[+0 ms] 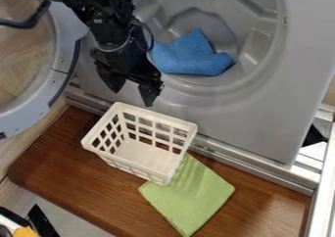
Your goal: Move the green cloth to the right side of the table
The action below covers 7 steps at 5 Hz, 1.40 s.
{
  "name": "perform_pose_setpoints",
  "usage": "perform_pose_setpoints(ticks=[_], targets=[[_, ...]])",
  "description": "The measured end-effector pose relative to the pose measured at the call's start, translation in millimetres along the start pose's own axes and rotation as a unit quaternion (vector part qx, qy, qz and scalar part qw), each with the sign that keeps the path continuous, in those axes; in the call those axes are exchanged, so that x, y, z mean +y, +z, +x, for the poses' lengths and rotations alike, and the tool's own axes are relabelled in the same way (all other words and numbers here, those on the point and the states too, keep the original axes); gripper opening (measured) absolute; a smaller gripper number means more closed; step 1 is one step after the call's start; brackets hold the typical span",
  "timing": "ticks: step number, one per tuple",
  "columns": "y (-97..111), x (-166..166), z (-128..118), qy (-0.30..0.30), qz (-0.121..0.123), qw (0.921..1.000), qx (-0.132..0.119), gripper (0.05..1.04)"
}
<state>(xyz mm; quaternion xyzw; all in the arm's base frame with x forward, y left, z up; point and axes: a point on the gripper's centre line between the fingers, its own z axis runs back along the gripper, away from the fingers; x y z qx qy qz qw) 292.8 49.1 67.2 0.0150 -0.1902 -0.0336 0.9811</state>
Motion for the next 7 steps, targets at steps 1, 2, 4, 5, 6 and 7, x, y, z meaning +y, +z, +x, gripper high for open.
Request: perform_pose_setpoints(ticks=[1, 2, 4, 5, 6, 7], targets=[[-4.9, -1.5, -4.3, 0.001, -0.004, 0.9999, 0.011, 0.999], [-5.4, -22.9, -6.0, -0.015, -0.022, 0.9994, 0.021, 0.999], [-2.2, -52.9, -3.1, -0.063, -0.029, 0.9974, 0.021, 0.999], [-2.6, -78.2, 0.0, -0.113, -0.042, 0.9926, 0.016, 0.999], [-11.6, -103.7, 0.4, -0.157, -0.060, 0.9854, 0.027, 0.999], [-23.2, -124.0, 1.9, -0.193, -0.069, 0.9781, 0.035, 0.999]])
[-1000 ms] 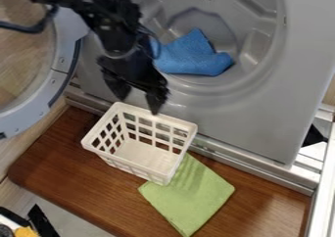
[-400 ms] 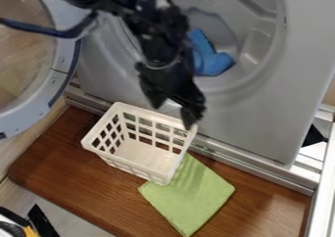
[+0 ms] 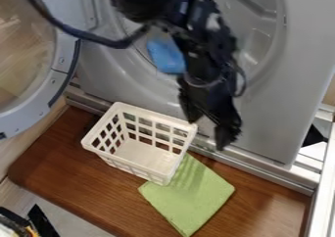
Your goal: Move the green cloth to the right side of the table
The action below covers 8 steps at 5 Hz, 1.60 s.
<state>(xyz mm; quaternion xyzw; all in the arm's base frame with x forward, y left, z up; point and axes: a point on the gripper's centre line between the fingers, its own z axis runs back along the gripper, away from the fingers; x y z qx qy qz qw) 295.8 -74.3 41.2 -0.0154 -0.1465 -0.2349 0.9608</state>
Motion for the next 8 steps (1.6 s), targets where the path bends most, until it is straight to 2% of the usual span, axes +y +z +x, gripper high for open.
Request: perform_pose_setpoints(ticks=[1, 3, 4, 5, 8], targets=[[-19.7, -12.7, 2.7, -0.036, -0.008, 0.9991, 0.019, 0.999], [-47.6, -34.7, -9.7, -0.045, -0.039, 0.9971, 0.049, 0.999], [-58.2, -39.1, -21.5, -0.050, -0.039, 0.9965, 0.055, 0.999], [-69.5, -31.3, -35.4, -0.027, -0.036, 0.9975, 0.055, 0.999], [-87.8, 1.2, -57.3, 0.034, -0.014, 0.9949, 0.094, 0.999]])
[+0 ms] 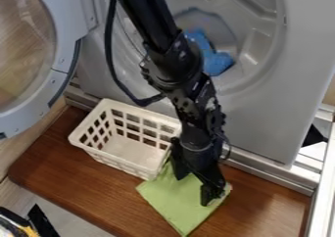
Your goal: Move the green cloth to the right side of the table
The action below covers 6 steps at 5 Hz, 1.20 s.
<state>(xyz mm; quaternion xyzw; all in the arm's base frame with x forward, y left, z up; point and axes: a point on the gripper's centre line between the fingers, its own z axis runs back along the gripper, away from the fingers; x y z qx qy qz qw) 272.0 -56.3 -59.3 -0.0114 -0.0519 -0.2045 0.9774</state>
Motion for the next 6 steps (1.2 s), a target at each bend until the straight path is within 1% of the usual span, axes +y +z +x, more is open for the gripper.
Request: perform_pose_setpoints(ticks=[1, 2, 3, 4, 5, 6], targets=[[-3.6, 3.1, -3.0, 0.012, -0.002, 0.9999, 0.004, 0.999], [-7.4, 4.0, -4.3, 0.016, -0.003, 0.9999, 0.003, 0.999], [-13.9, 3.4, -7.2, 0.026, 0.007, 0.9996, -0.010, 0.999], [-15.5, -6.3, -0.1, 0.014, 0.011, 0.9996, -0.022, 0.999], [-15.1, -12.9, 5.9, 0.003, 0.011, 0.9995, -0.028, 0.999], [-13.3, -25.6, 14.3, -0.023, 0.007, 0.9991, -0.036, 0.999]])
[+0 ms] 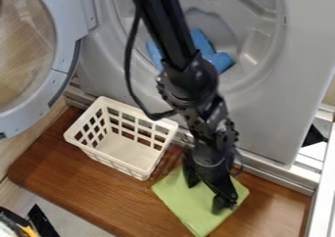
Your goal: Move the green cloth to the right side of the table
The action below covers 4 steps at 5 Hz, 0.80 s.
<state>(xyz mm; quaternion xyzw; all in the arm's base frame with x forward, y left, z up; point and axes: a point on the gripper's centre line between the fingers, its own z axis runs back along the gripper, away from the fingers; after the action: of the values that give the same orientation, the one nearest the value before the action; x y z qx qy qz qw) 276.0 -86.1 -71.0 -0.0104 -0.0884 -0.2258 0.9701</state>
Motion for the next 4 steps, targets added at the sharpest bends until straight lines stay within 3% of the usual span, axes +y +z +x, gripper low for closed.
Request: perform_pose_setpoints(ticks=[4], targets=[[-8.6, -41.0, 27.2, -0.069, -0.030, 0.9972, -0.005, 1.000]])
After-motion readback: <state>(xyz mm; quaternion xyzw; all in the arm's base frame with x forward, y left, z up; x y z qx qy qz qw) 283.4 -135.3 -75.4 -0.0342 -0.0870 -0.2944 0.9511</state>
